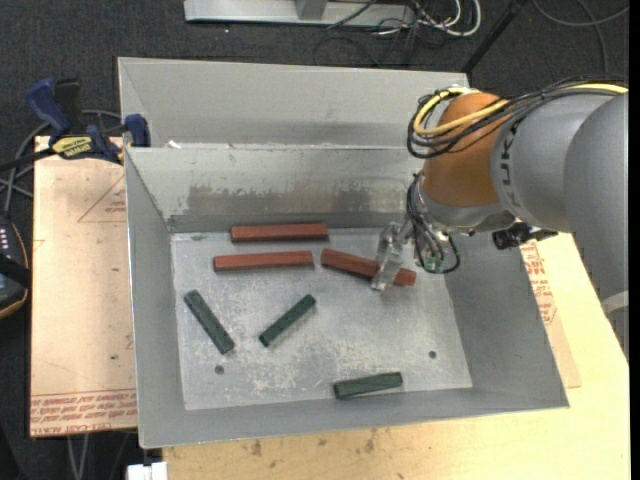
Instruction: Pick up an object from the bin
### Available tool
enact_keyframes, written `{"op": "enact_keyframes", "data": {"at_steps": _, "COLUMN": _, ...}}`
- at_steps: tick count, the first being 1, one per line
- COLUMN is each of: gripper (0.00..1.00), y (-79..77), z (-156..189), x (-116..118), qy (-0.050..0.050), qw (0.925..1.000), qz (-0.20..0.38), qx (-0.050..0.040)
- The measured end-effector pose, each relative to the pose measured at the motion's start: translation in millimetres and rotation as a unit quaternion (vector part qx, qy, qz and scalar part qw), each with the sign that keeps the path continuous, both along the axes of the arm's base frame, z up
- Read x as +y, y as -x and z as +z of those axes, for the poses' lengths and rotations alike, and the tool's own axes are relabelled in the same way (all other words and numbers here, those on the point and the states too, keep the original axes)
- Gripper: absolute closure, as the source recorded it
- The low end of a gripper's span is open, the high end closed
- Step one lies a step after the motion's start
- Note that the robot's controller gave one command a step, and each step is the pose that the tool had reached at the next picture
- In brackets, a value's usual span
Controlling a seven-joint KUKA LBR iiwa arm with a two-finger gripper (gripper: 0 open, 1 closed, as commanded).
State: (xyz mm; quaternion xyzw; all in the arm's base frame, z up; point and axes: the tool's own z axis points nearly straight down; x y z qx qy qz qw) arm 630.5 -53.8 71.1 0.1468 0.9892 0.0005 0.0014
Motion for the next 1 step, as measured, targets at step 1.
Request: {"op": "enact_keyframes", "data": {"at_steps": 1, "gripper": 1.00, "y": -9.0, "z": 116.6, "x": 0.3, "qy": 0.000, "qw": 1.0000, "qz": -0.004, "qx": -0.0047}}
